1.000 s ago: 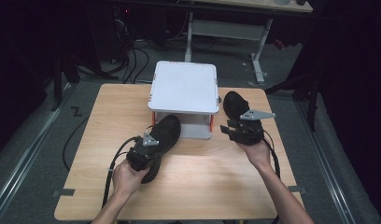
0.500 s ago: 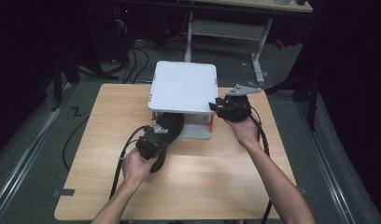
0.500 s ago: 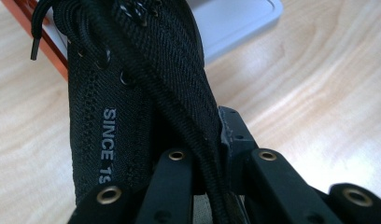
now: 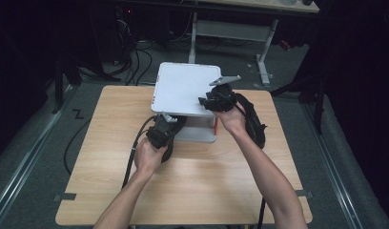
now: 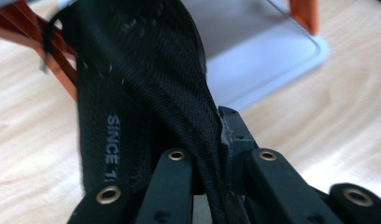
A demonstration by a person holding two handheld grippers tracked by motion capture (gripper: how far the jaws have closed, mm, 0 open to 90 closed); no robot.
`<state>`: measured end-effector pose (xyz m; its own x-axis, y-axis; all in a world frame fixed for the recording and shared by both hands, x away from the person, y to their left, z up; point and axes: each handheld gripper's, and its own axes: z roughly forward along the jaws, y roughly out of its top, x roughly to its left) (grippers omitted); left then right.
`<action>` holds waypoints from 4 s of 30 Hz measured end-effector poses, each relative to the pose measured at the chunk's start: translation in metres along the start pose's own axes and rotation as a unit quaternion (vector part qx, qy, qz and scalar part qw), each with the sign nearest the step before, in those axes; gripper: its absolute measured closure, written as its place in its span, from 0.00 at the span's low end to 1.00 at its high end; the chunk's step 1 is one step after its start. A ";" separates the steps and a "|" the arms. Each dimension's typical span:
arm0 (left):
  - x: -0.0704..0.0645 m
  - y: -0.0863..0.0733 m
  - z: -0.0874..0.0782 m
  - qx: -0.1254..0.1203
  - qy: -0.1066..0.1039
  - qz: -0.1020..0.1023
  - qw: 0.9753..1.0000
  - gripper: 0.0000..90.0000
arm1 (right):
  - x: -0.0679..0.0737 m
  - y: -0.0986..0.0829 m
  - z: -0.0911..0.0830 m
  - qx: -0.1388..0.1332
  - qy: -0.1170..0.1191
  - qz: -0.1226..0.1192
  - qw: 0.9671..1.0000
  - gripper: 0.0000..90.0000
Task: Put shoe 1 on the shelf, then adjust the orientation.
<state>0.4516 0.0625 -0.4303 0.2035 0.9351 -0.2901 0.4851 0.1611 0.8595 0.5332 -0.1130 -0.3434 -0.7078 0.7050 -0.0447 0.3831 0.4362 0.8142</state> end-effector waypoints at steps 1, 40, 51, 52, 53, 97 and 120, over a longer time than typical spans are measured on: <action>0.001 0.001 0.002 0.000 0.001 -0.005 1.000 0.93 | 0.000 -0.001 0.000 -0.004 0.001 0.006 1.000 0.66; -0.008 0.031 0.000 -0.041 -0.016 -0.026 0.999 0.31 | 0.000 -0.006 0.003 -0.021 -0.008 -0.002 1.000 0.72; 0.010 0.005 -0.040 -0.050 -0.002 -0.028 0.998 0.21 | -0.003 -0.005 0.003 -0.019 0.001 -0.002 1.000 0.72; 0.011 0.000 -0.038 -0.045 0.000 -0.032 0.998 0.21 | -0.003 -0.005 0.003 -0.018 0.002 0.001 1.000 0.72; 0.012 -0.005 -0.035 -0.039 0.006 -0.032 0.999 0.21 | -0.003 -0.005 0.003 -0.019 0.001 0.001 1.000 0.72; 0.016 0.010 0.031 -0.112 0.046 -0.088 0.989 0.58 | -0.001 -0.007 0.004 -0.027 -0.006 -0.012 1.000 0.72; 0.107 -0.040 -0.047 -0.088 0.007 -0.131 0.987 0.46 | 0.000 -0.012 -0.016 -0.044 0.011 0.037 0.998 0.58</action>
<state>0.4135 0.1707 -0.4758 0.0782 0.8585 -0.5069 0.3641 0.4487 0.8162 0.5197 -0.1271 -0.3440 -0.6931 0.7203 0.0295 0.3822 0.3325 0.8622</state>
